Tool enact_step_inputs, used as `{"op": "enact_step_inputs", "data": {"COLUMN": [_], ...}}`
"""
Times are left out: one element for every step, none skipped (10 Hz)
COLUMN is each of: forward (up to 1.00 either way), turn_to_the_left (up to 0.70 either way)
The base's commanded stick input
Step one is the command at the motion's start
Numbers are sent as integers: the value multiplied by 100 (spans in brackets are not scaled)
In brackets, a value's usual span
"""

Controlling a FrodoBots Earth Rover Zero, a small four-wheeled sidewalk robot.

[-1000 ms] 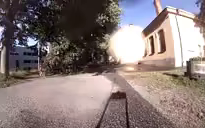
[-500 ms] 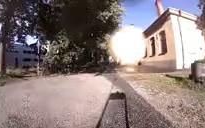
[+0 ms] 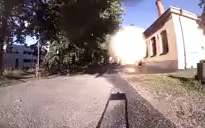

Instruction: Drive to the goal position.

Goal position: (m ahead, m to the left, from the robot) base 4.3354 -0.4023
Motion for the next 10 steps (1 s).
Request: {"op": "enact_step_inputs", "data": {"forward": [50, 50, 50, 50, 50, 50, 50, 50, 50, 50], "turn_to_the_left": [0, 0, 0, 0, 0, 20, 45, 28, 6, 1]}}
